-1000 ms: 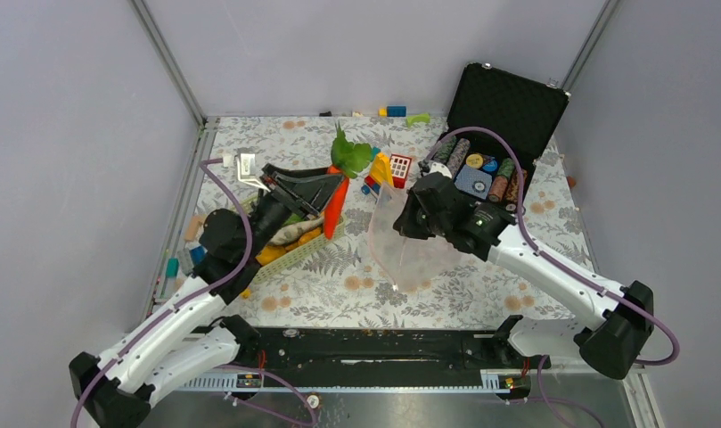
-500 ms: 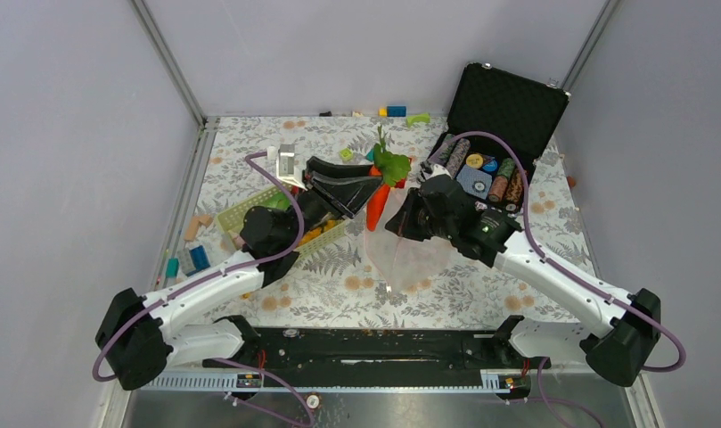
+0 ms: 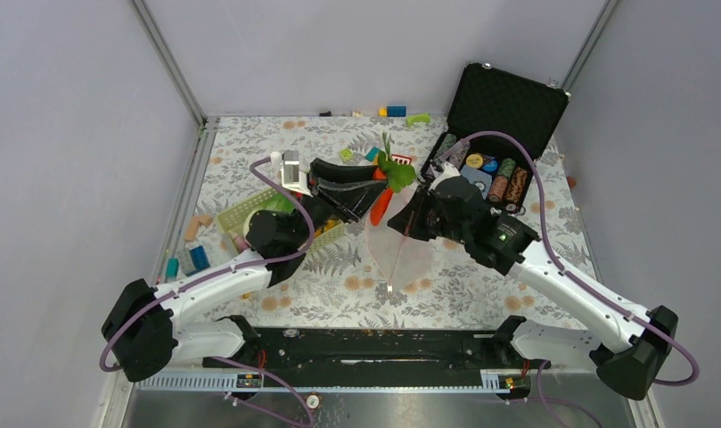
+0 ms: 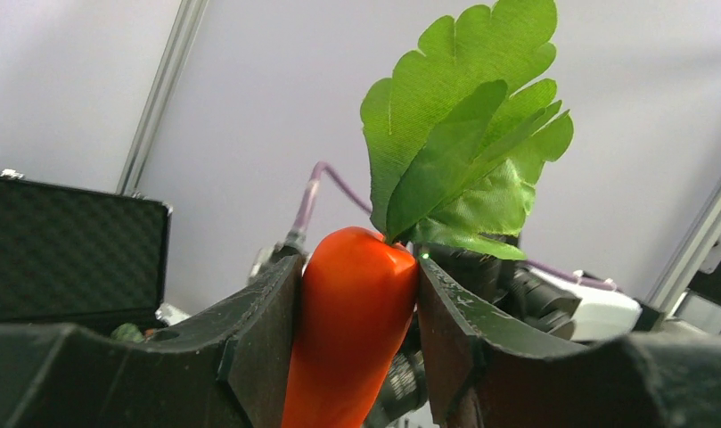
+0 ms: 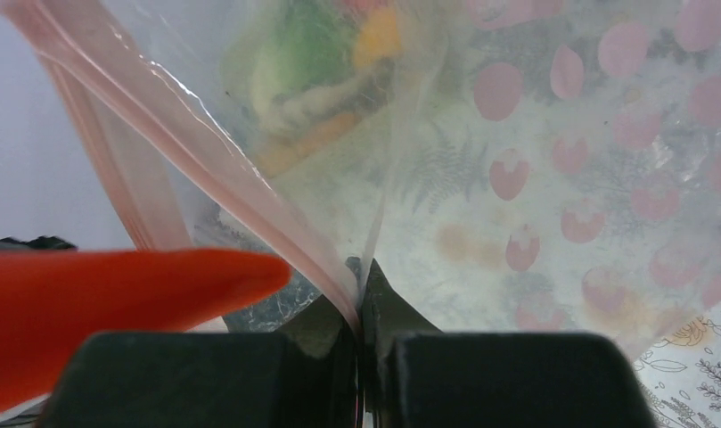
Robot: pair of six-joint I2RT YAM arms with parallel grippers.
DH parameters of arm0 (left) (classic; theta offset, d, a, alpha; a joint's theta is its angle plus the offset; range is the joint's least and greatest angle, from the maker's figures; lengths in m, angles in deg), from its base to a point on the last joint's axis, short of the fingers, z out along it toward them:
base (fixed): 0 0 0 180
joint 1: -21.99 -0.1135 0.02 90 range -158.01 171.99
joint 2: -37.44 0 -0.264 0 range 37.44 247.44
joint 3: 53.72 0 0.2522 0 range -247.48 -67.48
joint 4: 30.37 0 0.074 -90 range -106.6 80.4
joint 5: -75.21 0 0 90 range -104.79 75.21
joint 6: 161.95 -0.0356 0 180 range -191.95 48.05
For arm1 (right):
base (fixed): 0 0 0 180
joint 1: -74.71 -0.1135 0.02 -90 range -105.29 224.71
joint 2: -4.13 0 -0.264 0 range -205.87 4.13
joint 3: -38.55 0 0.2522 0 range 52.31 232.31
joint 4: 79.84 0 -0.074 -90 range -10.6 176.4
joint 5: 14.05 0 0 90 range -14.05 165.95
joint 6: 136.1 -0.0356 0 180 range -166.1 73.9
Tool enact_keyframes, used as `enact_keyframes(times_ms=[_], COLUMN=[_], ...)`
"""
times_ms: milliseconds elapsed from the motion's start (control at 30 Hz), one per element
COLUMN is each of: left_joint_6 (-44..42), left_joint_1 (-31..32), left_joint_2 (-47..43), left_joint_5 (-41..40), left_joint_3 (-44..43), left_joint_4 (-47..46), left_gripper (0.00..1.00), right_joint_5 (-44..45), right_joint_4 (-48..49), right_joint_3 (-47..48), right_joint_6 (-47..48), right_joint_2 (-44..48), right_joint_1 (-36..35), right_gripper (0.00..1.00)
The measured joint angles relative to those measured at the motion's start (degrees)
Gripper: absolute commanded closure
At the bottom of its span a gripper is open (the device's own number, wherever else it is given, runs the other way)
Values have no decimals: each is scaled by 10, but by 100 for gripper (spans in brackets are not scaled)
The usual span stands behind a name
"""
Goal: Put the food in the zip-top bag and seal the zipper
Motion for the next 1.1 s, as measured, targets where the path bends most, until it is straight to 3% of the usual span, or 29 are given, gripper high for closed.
enact_keyframes(times_ms=[567, 600, 667, 767, 833, 933, 1000, 1100], left_joint_6=[-60, -65, -75, -91, -101, -113, -114, -115], left_joint_1=[7, 8, 10, 12, 12, 13, 13, 13], left_joint_2=[4, -3, -15, -33, -46, -61, -68, -77], left_joint_5=[0, -1, -1, -2, -2, 2, 8, 16], left_joint_3=[57, 63, 72, 74, 74, 73, 73, 70], left_joint_4=[50, 59, 75, 113, 144, 174, 194, 216], left_gripper=[100, 94, 70, 51, 27, 18, 7, 2], right_joint_5=[-60, -60, -60, -58, -57, -56, -55, -47], right_joint_4=[11, 11, 11, 8, 8, 6, 6, 0], right_joint_3=[1, 1, 1, 2, 4, 5, 5, 9], right_joint_6=[-7, -7, -7, -6, -4, -3, -1, 2], right_joint_2=[43, 44, 43, 42, 38, 35, 33, 28], right_joint_1=[0, 0, 0, 0, 0, 0, 0, 0], right_gripper=[96, 96, 96, 96, 96, 96, 96, 95])
